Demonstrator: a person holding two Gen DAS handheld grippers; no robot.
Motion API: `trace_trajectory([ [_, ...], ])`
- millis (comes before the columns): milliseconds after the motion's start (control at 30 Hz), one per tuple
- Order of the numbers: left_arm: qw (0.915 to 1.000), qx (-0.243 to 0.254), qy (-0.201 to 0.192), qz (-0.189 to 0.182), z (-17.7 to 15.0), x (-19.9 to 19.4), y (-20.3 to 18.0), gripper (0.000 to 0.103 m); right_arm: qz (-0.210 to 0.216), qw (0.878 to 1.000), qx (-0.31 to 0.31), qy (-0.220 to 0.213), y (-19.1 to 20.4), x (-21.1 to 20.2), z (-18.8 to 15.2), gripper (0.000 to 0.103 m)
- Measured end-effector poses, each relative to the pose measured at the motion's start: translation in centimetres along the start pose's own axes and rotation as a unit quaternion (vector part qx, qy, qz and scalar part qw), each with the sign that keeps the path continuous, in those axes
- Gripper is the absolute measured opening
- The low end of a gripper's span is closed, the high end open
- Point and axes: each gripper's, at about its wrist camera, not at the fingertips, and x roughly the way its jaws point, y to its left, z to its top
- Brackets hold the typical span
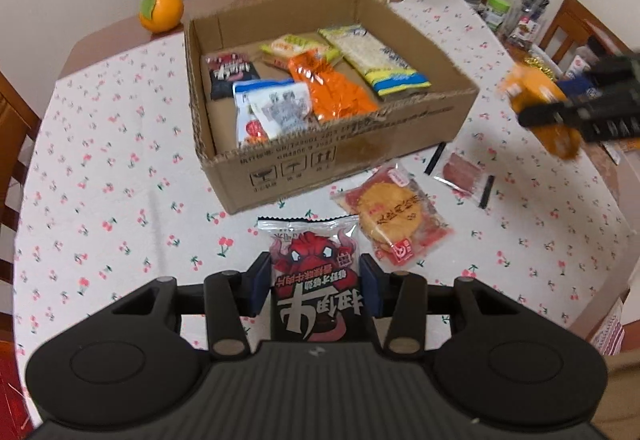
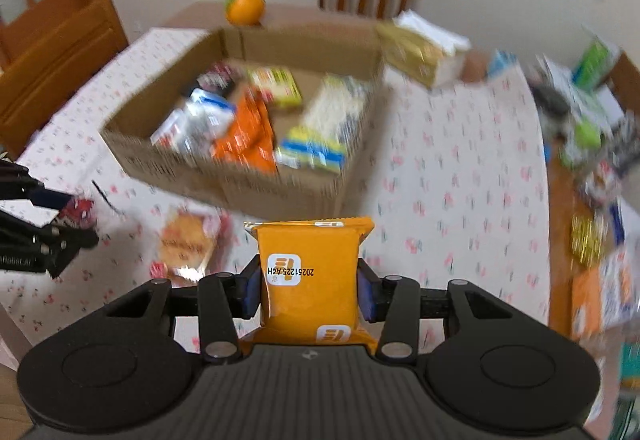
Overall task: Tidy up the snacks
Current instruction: 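Carry both packs into the box and open both tools to release them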
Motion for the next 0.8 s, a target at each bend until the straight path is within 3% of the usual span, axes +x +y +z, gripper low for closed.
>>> trace_trajectory([
  [233, 0.9998, 0.005, -0.021, 0.001, 1.2, -2.4, 0.0, 0.045, 0.015, 0.998, -0.049, -0.038, 0.6, 0.4, 5.2, 0.051],
  [500, 0.9991, -0.002, -0.039, 0.014, 3.3, -3.1, 0.6, 0.045, 0.027, 0.995, -0.079, -0.048, 1.8, 4.6, 9.4, 0.053],
  [567, 0.9989, 0.002, -0.044, 0.017, 4.0, -2.9, 0.6, 0.045, 0.021, 0.996, -0.075, -0.051, 2.1, 5.7, 9.6, 0.071],
  [600, 0.9987, 0.004, -0.046, 0.020, 4.4, -2.9, 0.6, 0.045, 0.023, 0.996, -0.076, -0.049, 2.2, 6.0, 9.4, 0.085],
  [800, 0.9979, 0.011, -0.060, 0.023, 7.2, -2.1, 1.1, 0.045, 0.034, 0.997, -0.043, -0.055, 3.0, 5.7, 7.0, 0.101],
])
